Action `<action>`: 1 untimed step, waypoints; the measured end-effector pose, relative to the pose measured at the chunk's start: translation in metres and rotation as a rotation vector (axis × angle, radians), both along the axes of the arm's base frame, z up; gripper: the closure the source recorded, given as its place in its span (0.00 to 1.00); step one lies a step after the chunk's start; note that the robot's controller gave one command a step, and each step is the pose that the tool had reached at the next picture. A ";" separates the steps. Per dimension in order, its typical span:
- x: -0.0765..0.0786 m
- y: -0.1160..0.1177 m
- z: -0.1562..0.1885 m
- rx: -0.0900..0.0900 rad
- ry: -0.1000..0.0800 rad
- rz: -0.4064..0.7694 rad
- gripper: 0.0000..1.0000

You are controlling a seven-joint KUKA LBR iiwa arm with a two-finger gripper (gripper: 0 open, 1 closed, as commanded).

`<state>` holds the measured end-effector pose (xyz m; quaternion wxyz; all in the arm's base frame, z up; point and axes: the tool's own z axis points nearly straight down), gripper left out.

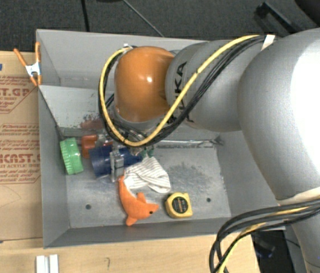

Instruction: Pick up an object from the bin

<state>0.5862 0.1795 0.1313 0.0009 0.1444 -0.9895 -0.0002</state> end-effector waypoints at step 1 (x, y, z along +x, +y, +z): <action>0.001 0.000 0.002 0.002 -0.002 -0.001 1.00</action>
Offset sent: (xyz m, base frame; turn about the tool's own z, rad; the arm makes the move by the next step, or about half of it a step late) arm -0.0060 -0.0147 0.1183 0.0308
